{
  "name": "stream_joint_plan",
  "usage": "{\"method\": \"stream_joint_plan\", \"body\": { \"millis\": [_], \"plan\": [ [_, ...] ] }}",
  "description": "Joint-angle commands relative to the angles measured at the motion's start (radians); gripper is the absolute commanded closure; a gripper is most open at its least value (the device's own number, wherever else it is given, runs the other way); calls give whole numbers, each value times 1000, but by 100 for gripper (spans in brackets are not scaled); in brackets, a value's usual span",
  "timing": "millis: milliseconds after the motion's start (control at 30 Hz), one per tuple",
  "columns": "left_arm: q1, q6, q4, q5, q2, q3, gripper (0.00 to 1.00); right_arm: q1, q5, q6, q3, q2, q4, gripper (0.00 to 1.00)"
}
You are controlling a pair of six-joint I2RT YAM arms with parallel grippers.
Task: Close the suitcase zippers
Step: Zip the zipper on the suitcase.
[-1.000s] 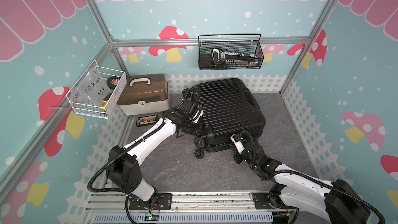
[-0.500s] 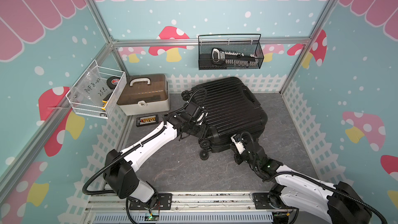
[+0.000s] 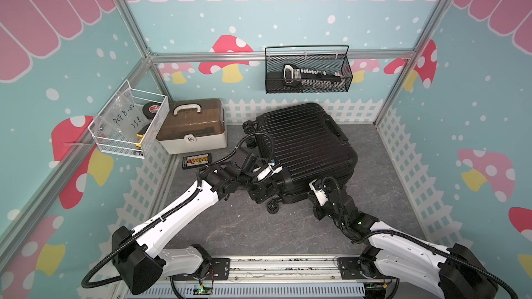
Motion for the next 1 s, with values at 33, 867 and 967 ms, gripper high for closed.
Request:
{"method": "stream_joint_plan", "body": {
  "millis": [33,867,967],
  "plan": [
    [-1,213,6,37,28,7,14,9,9,-6,-3,1,62,100],
    [-94,-241,315,-68,178,42,65,11,-193,-74,0,-11,144,100],
    [-120,-304,411,-105,166,10,65,14,-232,-82,-3,-16,163,100]
  ]
}}
